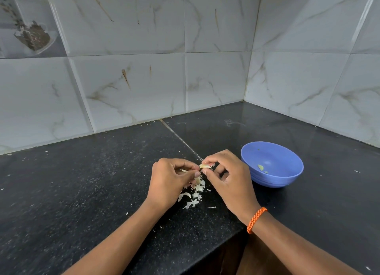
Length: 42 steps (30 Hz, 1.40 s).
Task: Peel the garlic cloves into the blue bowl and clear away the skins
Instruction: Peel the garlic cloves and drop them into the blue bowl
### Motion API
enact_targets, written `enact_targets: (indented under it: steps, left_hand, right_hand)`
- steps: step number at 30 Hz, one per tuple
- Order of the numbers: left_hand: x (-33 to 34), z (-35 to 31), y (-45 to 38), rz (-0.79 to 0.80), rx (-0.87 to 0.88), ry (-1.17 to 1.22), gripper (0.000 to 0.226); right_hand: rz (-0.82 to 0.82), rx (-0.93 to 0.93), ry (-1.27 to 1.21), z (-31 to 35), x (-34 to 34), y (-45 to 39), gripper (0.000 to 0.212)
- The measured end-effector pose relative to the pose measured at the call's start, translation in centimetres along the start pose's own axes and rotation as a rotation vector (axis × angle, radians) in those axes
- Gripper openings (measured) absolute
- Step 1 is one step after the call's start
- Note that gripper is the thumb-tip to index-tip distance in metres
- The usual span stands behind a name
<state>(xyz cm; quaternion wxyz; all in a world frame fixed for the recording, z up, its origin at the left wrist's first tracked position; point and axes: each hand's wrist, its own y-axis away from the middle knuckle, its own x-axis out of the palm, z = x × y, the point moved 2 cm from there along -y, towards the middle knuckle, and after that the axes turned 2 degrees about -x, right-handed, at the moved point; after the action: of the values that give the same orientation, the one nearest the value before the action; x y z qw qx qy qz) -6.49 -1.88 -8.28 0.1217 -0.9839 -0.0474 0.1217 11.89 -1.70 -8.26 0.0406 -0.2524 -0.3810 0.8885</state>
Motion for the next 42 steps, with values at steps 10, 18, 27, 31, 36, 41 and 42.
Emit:
enact_targets:
  steps: [10, 18, 27, 31, 36, 41, 42]
  left_hand:
    - [0.0, -0.7, 0.3, 0.088, 0.064, 0.013, 0.010]
    - [-0.1, 0.0, 0.1, 0.027, 0.041, 0.012, 0.005]
    - [0.0, -0.4, 0.4, 0.011, 0.054, 0.025, 0.004]
    - [0.1, -0.4, 0.4, 0.009, 0.052, 0.040, 0.006]
    - [0.2, -0.3, 0.4, 0.024, 0.040, 0.087, 0.006]
    - [0.5, 0.0, 0.3, 0.065, 0.038, 0.081, 0.011]
    - [0.6, 0.0, 0.4, 0.074, 0.046, 0.079, 0.012]
  right_hand:
    - [0.012, 0.033, 0.012, -0.3, 0.3, 0.0, 0.034]
    - [0.054, 0.089, -0.129, -0.6, 0.3, 0.1, 0.043]
    - [0.017, 0.030, 0.037, -0.6, 0.2, 0.0, 0.017]
    - [0.126, 0.044, 0.052, -0.8, 0.5, -0.1, 0.011]
    - [0.161, 0.071, 0.025, -0.6, 0.6, -0.1, 0.010]
    - [0.069, 0.101, -0.003, -0.6, 0.4, 0.0, 0.016]
    - [0.060, 0.110, -0.012, -0.5, 0.4, 0.0, 0.016]
